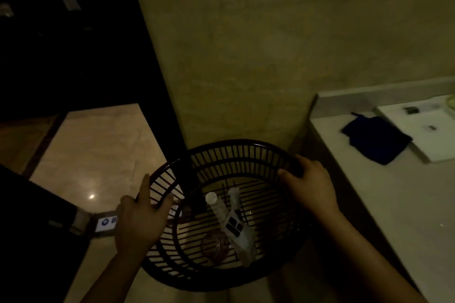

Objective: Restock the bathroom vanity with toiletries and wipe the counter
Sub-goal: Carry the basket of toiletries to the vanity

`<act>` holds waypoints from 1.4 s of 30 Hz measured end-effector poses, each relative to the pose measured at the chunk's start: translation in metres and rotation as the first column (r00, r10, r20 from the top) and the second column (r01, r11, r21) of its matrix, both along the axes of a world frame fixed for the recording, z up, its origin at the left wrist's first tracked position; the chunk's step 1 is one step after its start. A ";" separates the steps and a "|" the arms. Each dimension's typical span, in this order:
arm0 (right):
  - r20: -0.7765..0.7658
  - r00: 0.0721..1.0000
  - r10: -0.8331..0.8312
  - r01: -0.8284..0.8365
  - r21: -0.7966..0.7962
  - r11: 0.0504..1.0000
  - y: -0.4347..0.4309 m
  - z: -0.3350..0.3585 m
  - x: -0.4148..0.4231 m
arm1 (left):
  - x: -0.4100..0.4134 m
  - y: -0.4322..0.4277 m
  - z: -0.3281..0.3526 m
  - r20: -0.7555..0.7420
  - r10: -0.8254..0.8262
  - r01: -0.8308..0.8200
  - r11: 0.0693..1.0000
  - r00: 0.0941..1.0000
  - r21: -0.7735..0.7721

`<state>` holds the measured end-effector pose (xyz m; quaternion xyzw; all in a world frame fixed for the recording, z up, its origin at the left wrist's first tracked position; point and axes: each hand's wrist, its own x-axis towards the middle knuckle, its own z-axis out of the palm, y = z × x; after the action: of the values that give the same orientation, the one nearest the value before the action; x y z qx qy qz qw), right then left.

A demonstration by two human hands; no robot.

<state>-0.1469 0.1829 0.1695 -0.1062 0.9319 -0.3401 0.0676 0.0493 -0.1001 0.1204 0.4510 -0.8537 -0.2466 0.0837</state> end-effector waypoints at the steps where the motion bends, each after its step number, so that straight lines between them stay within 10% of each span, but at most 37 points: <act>1: -0.022 1.000 0.003 -0.003 -0.015 1.000 0.004 0.013 -0.002 | -0.003 0.000 0.016 0.002 -0.009 0.009 0.999 1.000 -0.035; 23: -0.327 0.933 -0.149 0.113 -0.127 0.985 0.134 0.218 -0.067 | -0.121 0.077 0.221 -0.069 -0.286 0.252 0.918 0.956 -0.304; 42: -0.347 0.877 -0.332 0.374 0.060 0.925 0.254 0.218 -0.166 | -0.299 0.182 0.226 -0.033 -0.487 0.460 0.843 0.873 -0.280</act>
<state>-0.3131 0.4374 0.3873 0.0149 0.9530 -0.2647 -0.1464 -0.2501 0.0824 0.3466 0.1975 -0.9581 -0.1669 0.1233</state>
